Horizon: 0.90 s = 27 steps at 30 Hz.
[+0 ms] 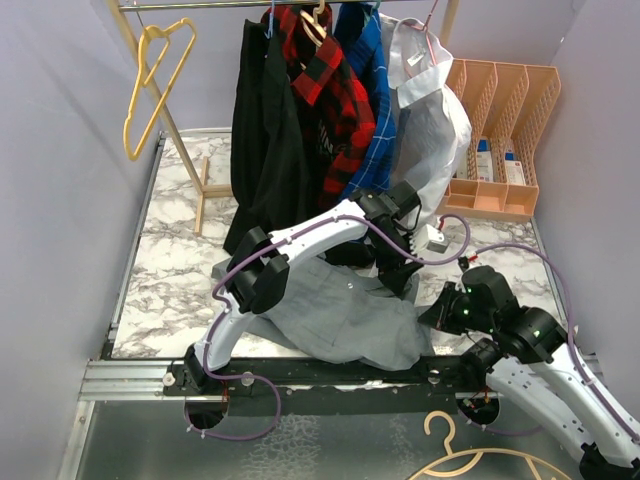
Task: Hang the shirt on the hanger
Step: Adjust the shirt at the center of the board.
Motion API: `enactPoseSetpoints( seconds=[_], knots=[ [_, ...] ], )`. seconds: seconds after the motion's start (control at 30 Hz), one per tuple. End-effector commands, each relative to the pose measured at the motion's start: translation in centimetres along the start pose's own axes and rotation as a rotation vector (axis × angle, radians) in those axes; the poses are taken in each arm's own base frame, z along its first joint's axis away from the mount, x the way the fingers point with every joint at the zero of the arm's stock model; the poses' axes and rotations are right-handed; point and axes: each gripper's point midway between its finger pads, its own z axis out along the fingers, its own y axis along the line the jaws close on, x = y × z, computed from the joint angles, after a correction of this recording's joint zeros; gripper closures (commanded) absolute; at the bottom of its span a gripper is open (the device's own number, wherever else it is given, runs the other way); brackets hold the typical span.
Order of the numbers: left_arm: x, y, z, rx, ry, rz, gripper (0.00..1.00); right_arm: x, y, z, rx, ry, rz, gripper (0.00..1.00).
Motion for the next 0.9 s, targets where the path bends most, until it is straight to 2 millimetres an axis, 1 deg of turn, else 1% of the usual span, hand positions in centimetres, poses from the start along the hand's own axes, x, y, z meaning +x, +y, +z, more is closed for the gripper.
enactPoseSetpoints(
  seconds=[0.0, 0.07, 0.1, 0.17, 0.23, 0.33, 0.4, 0.43, 0.47, 0.57, 0.67, 0.7, 0.73, 0.77, 0.87],
  knots=[
    [1.1, -0.9, 1.1, 0.065, 0.007, -0.015, 0.65, 0.5, 0.0, -0.2, -0.009, 0.011, 0.014, 0.99],
    [1.6, -1.1, 1.3, 0.072, 0.016, -0.028, 0.93, 0.5, 0.0, -0.2, -0.01, 0.01, 0.015, 0.99],
    [1.8, -1.1, 1.2, 0.071, 0.021, -0.032, 1.0, 0.4, 0.0, -0.2, -0.012, 0.007, 0.016, 0.99],
    [1.7, -1.5, 0.8, 0.066, 0.017, -0.031, 1.0, 0.4, 0.0, -0.3, -0.012, 0.004, 0.018, 0.99],
    [1.0, -2.3, -0.4, 0.055, -0.005, -0.014, 1.0, 0.4, 0.0, -0.3, -0.014, 0.002, 0.02, 0.99],
    [-0.9, -3.3, -3.3, -0.012, -0.048, 0.039, 1.0, 0.2, 0.2, -0.5, -0.022, -0.011, 0.021, 0.99],
    [-2.4, -3.3, -5.8, -0.12, -0.079, 0.066, 1.0, -0.3, 0.7, -0.9, -0.051, -0.039, 0.016, 0.99],
    [-3.2, -2.8, -7.4, -0.203, -0.093, 0.072, 1.0, -0.6, 1.1, -1.1, -0.073, -0.056, 0.009, 0.99],
    [-4.0, -2.9, -8.9, -0.256, -0.12, 0.079, 1.0, -1.1, 1.6, -1.4, -0.098, -0.077, 0.004, 0.99],
    [-6.4, -3.4, -13.8, -0.416, -0.222, 0.107, 1.0, -3.2, 3.9, -2.9, -0.188, -0.168, -0.03, 0.99],
    [-8.6, -4.3, -19.2, -0.578, -0.335, 0.149, 1.0, -6.0, 6.4, -4.2, -0.236, -0.252, -0.098, 0.99],
    [-9.2, -4.5, -20.6, -0.623, -0.364, 0.154, 1.0, -7.0, 7.2, -4.6, -0.237, -0.272, -0.131, 0.99],
    [-9.7, -5.1, -22.5, -0.671, -0.402, 0.167, 1.0, -8.3, 8.2, -5.3, -0.239, -0.298, -0.167, 0.99],
    [-10.1, -5.5, -24.2, -0.72, -0.431, 0.176, 1.0, -9.5, 9.1, -5.8, -0.225, -0.314, -0.207, 0.99],
    [-10.9, -5.8, -28.6, -0.872, -0.498, 0.19, 1.0, -13.2, 11.1, -7.3, -0.161, -0.364, -0.318, 0.99]
  ],
)
